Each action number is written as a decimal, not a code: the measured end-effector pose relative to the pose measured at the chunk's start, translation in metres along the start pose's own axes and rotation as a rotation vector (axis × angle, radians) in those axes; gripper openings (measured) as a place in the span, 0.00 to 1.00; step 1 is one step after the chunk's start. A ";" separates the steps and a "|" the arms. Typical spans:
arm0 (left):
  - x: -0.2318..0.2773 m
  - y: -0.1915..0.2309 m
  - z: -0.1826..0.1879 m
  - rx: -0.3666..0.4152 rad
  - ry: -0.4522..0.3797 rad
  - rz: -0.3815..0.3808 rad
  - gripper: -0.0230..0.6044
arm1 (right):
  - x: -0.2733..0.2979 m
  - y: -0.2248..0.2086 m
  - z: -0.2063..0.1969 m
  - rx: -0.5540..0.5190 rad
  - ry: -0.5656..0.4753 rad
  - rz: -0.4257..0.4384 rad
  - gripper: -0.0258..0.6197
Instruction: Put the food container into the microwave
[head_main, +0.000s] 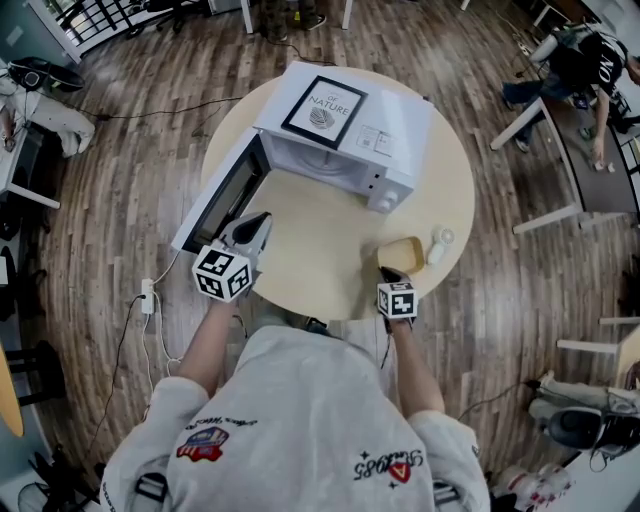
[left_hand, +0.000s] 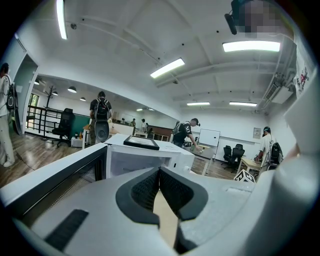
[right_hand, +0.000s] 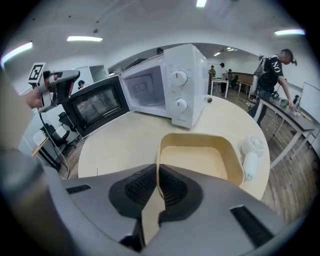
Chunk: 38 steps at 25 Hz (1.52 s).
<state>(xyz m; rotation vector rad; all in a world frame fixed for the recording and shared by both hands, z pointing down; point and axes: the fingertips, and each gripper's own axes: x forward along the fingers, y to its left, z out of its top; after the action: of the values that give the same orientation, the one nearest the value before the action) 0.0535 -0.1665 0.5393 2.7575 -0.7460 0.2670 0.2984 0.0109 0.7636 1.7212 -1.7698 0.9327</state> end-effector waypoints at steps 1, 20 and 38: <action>0.001 -0.001 0.001 0.001 -0.001 -0.003 0.04 | -0.003 -0.002 0.005 0.014 -0.020 -0.006 0.07; 0.019 -0.016 0.012 0.028 -0.019 -0.058 0.04 | -0.088 -0.008 0.092 0.001 -0.338 -0.081 0.07; -0.015 0.006 0.011 0.003 -0.040 0.007 0.04 | -0.070 0.053 0.108 -0.100 -0.323 0.012 0.07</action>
<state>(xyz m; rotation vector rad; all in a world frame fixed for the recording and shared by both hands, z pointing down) 0.0387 -0.1682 0.5268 2.7715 -0.7656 0.2150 0.2631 -0.0270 0.6348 1.8790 -1.9921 0.5834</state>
